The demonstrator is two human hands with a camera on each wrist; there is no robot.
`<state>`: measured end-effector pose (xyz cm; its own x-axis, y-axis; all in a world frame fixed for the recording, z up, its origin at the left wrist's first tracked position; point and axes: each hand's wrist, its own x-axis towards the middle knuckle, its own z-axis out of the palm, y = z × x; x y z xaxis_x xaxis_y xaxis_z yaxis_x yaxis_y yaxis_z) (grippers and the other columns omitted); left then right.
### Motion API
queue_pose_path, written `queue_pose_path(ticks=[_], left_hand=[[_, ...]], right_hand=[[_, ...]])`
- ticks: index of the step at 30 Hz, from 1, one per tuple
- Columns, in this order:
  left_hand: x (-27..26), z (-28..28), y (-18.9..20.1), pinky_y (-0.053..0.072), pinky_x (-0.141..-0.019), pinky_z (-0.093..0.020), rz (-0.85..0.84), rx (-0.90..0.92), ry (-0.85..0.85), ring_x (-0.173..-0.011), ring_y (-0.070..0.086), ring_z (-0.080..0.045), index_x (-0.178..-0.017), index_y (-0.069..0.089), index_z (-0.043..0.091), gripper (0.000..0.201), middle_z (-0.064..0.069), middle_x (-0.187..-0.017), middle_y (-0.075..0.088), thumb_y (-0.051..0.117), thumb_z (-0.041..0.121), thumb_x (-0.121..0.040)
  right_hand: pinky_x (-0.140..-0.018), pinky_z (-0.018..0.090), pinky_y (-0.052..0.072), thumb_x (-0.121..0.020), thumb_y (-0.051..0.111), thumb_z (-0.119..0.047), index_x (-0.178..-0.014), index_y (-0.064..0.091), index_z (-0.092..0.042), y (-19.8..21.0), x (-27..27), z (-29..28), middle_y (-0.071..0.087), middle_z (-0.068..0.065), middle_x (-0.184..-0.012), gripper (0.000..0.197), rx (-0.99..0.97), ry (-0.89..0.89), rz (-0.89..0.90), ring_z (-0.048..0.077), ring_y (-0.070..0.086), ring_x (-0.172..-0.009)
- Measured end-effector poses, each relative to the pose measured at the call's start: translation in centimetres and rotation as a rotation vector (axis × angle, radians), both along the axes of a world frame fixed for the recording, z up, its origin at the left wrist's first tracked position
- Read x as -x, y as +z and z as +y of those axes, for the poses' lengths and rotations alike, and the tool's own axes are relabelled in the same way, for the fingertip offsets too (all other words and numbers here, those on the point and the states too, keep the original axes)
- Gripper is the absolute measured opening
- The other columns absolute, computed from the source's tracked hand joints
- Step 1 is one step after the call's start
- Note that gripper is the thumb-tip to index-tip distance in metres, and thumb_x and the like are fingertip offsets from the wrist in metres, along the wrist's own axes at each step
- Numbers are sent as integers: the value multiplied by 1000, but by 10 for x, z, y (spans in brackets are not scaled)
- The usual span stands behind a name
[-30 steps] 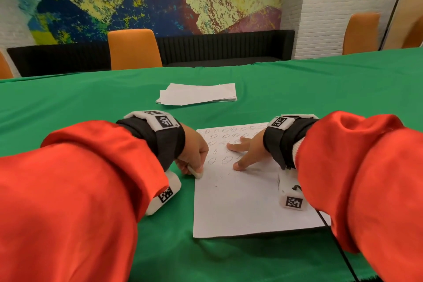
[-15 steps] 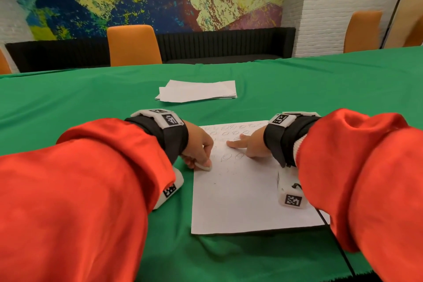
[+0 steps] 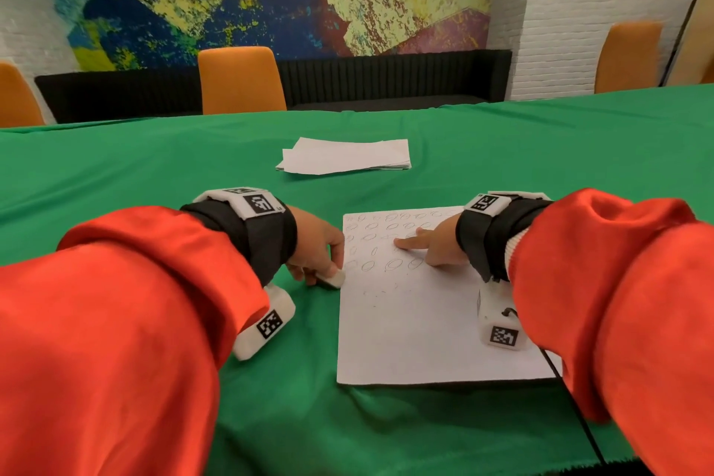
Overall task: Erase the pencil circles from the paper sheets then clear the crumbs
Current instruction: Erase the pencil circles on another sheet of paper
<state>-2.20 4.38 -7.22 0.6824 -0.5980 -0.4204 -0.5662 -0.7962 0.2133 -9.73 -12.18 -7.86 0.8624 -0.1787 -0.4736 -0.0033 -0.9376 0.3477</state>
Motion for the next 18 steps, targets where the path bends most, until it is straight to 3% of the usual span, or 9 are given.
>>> queue_pose_path(ticks=[2, 4, 6, 9, 13, 18], left_hand=[[8, 6, 6, 49, -61, -18, -54, -95, -5, -74, 59, -13, -91, 53, 22, 13, -5, -102, 63, 64, 29, -89], [17, 7, 11, 45, -81, -24, -235, -229, -61, -103, 59, -20, -118, 52, 23, 34, -5, -127, 55, 61, 41, -90], [31, 3, 14, 35, -96, -27, -391, -284, -135, -128, 43, -22, -140, 38, 22, 56, -3, -147, 35, 52, 46, -92], [60, -10, 15, 15, -115, -35, -376, -285, -278, -145, 15, -18, -152, 8, 22, 73, 4, -160, -2, 36, 57, -95], [96, -26, -1, 1, -116, -37, -249, -264, -373, -146, -2, -17, -152, -9, 17, 78, 0, -158, -15, 26, 59, -96], [102, -13, -11, 4, -116, -39, -201, -413, -284, -146, 4, -23, -151, -11, 14, 88, -5, -159, -13, 26, 66, -92]], right_hand=[[-91, 28, 39, -99, 24, -9, -149, -2, -30, 1, 1, 1, 17, 13, -155, 60, 11, -2, 5, 27, 49, -123], [-85, 28, 40, -99, 25, -9, -149, -3, -31, 3, 2, 2, 18, 13, -155, 61, 12, -11, 9, 27, 49, -122], [-91, 27, 40, -99, 26, -9, -149, -2, -32, 2, 1, 2, 17, 13, -155, 62, 17, -22, 9, 27, 48, -124], [-96, 26, 37, -98, 29, -10, -149, -1, -33, 0, -1, -1, 17, 12, -156, 63, 17, -21, 1, 28, 44, -127], [-103, 27, 30, -100, 29, -14, -150, -1, -28, -4, -4, -5, 13, 13, -156, 60, 4, -24, -8, 28, 31, -137], [-105, 29, 31, -99, 29, -11, -150, 0, -28, -7, -5, -7, 15, 15, -156, 60, 23, -4, -22, 29, 33, -135]])
